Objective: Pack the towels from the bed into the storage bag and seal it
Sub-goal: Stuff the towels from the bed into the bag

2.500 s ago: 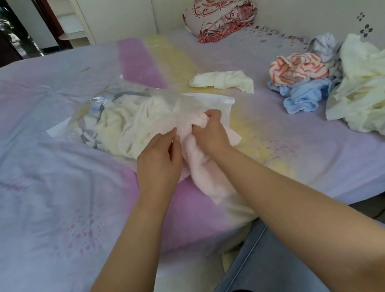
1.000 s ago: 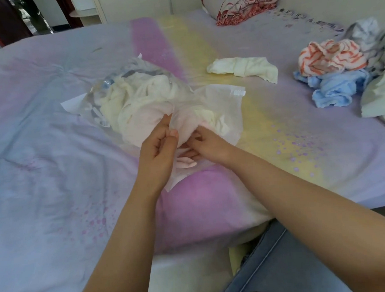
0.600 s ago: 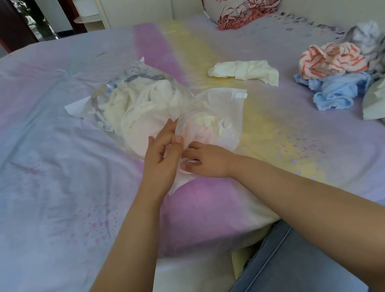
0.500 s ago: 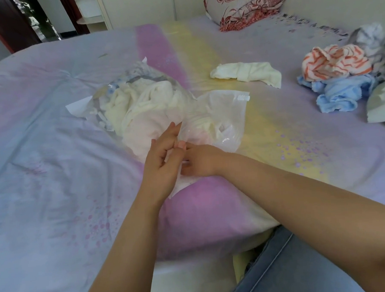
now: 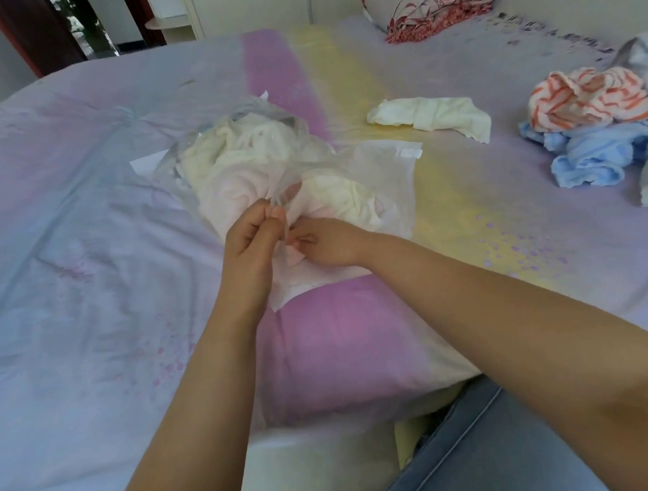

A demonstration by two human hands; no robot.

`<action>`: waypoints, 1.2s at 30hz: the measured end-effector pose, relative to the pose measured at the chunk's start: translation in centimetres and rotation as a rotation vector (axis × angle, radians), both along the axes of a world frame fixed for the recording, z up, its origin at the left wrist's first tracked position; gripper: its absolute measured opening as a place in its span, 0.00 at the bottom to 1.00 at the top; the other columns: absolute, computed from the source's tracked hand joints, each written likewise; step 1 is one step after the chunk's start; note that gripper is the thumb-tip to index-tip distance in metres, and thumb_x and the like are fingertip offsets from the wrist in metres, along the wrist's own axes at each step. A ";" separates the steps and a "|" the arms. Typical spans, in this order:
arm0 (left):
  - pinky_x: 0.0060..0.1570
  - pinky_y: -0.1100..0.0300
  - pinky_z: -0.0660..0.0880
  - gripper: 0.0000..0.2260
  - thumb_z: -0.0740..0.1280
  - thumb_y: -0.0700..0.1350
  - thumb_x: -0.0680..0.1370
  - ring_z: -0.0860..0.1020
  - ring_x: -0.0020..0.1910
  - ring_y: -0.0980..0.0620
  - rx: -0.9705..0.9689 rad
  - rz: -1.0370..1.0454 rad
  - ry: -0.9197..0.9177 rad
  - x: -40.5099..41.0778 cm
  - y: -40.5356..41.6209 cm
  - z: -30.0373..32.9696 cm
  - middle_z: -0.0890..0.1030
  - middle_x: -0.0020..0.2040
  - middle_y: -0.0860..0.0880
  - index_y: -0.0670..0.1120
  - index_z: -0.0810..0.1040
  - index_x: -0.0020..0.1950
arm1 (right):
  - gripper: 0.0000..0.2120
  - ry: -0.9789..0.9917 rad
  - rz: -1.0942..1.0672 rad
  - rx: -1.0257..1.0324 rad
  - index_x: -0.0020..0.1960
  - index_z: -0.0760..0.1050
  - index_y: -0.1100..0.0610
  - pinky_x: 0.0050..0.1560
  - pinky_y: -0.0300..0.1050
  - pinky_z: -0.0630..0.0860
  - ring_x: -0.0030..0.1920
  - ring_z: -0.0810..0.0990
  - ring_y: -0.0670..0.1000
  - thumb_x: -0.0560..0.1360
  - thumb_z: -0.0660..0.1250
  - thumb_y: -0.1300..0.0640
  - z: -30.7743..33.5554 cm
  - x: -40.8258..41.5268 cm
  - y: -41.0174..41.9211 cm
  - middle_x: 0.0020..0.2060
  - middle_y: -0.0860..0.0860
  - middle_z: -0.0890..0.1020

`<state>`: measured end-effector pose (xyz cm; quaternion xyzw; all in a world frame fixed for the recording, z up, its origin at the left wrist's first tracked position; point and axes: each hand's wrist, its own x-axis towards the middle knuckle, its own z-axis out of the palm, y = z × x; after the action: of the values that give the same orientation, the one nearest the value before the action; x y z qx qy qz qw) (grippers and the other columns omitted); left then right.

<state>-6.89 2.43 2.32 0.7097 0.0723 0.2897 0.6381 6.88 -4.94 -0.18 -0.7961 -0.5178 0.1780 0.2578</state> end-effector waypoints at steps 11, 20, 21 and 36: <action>0.78 0.51 0.55 0.21 0.58 0.45 0.81 0.60 0.77 0.57 0.267 0.075 0.049 2.2 -4.3 -0.8 0.64 0.76 0.56 0.55 0.62 0.74 | 0.11 -0.052 -0.847 0.419 0.54 0.80 0.53 0.62 0.41 0.69 0.56 0.73 0.48 0.75 0.66 0.51 -5.7 3.2 -12.5 0.61 0.53 0.71; 0.76 0.46 0.33 0.21 0.48 0.52 0.82 0.44 0.80 0.56 0.318 0.102 0.165 7.7 -7.3 -1.4 0.53 0.80 0.60 0.69 0.50 0.73 | 0.16 -0.029 -0.995 0.380 0.56 0.74 0.60 0.67 0.38 0.62 0.70 0.65 0.55 0.72 0.57 0.68 -4.6 12.1 -14.1 0.71 0.58 0.63; 0.75 0.50 0.31 0.21 0.48 0.53 0.82 0.43 0.80 0.56 0.330 0.109 0.186 8.4 -7.6 -1.5 0.53 0.81 0.60 0.69 0.50 0.73 | 0.18 -0.020 -0.979 0.268 0.62 0.71 0.59 0.72 0.43 0.59 0.74 0.58 0.55 0.73 0.58 0.66 -4.7 13.9 -14.5 0.75 0.58 0.54; 0.74 0.55 0.34 0.21 0.49 0.52 0.82 0.47 0.80 0.57 0.251 0.218 0.214 15.0 -9.8 -2.9 0.57 0.80 0.61 0.70 0.53 0.73 | 0.15 0.396 -0.946 0.099 0.60 0.67 0.48 0.54 0.44 0.67 0.60 0.72 0.55 0.74 0.65 0.56 -3.7 29.9 -13.6 0.56 0.52 0.71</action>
<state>8.09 -7.38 -0.62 0.7984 0.1795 0.2865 0.4983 36.82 -18.57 -3.91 -0.8811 -0.0500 0.1641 0.4407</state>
